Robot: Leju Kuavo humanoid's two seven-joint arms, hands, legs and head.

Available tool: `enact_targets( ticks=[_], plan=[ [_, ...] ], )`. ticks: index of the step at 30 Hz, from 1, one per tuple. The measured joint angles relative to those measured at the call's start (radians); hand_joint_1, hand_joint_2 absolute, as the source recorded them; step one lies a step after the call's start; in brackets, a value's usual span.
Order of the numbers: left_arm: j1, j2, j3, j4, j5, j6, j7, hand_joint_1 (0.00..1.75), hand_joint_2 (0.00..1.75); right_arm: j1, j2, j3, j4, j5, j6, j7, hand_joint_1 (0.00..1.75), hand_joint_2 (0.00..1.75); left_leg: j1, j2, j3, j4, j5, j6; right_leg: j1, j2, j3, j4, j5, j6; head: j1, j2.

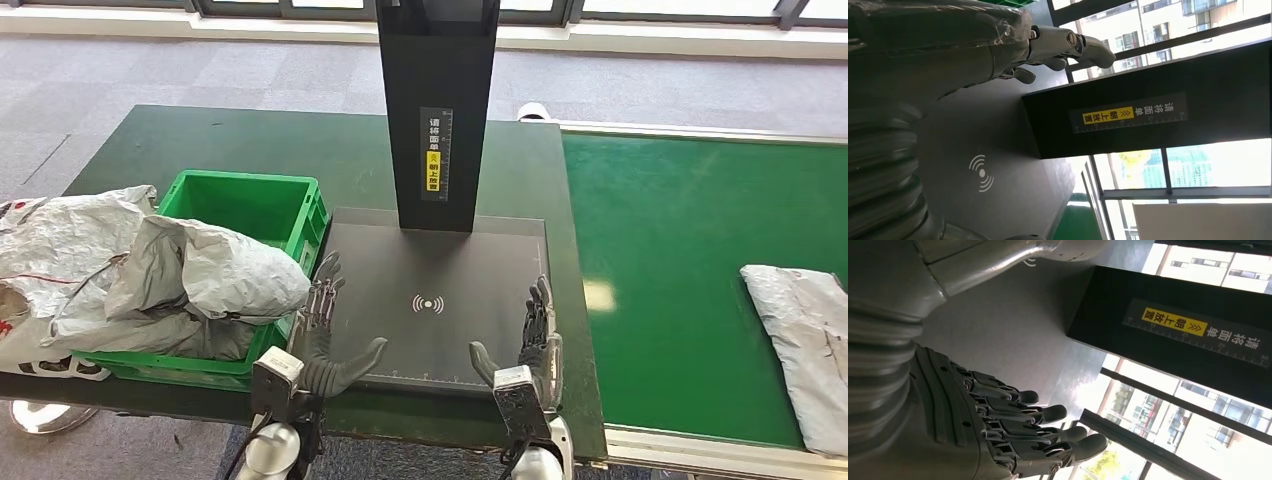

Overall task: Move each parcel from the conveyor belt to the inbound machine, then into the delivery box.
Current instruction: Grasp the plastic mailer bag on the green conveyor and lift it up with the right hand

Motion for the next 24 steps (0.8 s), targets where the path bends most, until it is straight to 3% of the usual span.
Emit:
enact_targets(
  ticks=[24],
  plan=[
    [-0.002,0.0,-0.001,0.033,0.0,-0.012,0.0,0.0,1.75,0.001,-0.002,-0.063,0.008,0.014,-0.037,0.0,0.0,1.75,0.0,0.0,0.0,0.0,0.0,0.0,0.0,0.0,0.0,0.0,0.0,0.0,0.0,0.0]
  ],
)
